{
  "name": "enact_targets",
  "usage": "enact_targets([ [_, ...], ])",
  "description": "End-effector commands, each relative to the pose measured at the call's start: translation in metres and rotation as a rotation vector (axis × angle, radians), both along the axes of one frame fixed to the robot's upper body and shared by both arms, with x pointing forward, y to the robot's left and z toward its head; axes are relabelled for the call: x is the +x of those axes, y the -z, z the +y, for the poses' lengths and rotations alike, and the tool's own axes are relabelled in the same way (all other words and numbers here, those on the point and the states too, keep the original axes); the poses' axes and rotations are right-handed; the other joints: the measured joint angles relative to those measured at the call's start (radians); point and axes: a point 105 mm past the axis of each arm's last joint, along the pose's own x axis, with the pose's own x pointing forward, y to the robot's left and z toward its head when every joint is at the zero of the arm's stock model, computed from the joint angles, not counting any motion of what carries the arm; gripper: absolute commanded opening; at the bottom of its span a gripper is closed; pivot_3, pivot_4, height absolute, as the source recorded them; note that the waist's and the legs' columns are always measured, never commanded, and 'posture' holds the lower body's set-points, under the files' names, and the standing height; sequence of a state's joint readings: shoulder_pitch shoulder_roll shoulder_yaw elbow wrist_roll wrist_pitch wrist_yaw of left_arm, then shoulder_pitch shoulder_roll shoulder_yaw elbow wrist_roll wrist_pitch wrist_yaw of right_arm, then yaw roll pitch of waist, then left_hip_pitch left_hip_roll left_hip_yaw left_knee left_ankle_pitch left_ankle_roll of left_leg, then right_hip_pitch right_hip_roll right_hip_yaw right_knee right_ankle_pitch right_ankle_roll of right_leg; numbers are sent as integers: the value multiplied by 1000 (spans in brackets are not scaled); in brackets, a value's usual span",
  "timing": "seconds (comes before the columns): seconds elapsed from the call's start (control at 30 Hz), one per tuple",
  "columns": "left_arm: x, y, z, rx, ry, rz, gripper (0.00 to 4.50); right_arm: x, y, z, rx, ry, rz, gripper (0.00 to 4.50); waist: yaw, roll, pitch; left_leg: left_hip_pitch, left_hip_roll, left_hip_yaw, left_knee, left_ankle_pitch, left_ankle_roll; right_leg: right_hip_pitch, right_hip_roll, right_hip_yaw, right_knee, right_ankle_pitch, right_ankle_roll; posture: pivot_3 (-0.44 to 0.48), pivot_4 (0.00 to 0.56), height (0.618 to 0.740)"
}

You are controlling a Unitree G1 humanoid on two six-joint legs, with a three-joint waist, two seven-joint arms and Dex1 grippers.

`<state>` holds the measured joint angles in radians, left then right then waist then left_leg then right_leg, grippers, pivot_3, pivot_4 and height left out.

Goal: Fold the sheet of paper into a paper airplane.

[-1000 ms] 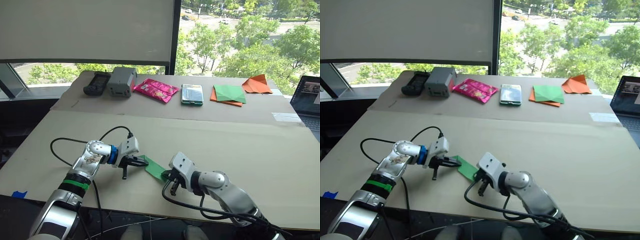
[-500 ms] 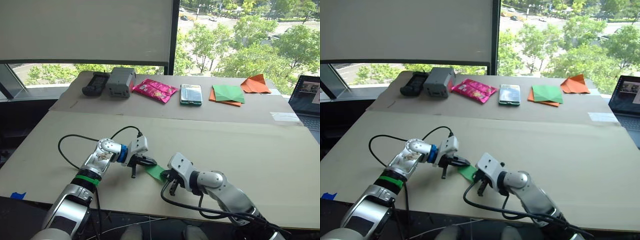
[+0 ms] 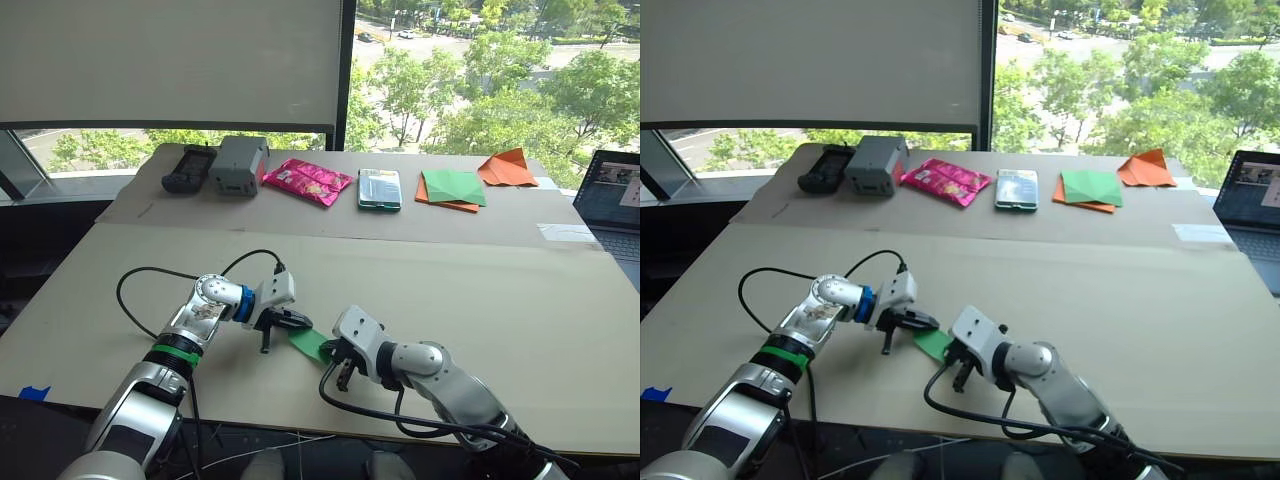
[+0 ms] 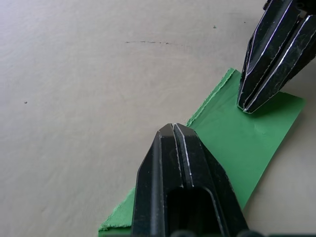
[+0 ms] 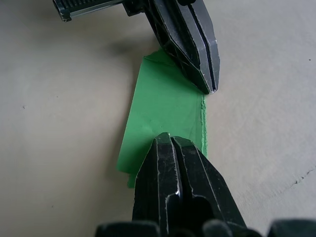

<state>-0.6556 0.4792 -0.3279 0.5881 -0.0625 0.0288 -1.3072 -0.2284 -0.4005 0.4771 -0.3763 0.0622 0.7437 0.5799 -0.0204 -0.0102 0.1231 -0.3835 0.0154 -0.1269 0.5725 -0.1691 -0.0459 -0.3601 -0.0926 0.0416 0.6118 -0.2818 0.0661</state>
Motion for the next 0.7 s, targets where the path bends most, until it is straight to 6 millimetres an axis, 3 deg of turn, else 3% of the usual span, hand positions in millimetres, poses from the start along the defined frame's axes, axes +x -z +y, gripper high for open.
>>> enact_targets([
  [0.03,-2,19,28,102,-66,48,0,-3,20,-11,-64,41,78,11,-2,0,0,0,0,0,0,0,0,0,0,0,0,0,0,0,150,736],
  [0.7,0,23,64,149,-158,50,0,0,19,-13,-65,43,79,11,-25,0,0,2,1,-1,-1,-1,-1,0,0,0,1,0,0,0,150,736],
])
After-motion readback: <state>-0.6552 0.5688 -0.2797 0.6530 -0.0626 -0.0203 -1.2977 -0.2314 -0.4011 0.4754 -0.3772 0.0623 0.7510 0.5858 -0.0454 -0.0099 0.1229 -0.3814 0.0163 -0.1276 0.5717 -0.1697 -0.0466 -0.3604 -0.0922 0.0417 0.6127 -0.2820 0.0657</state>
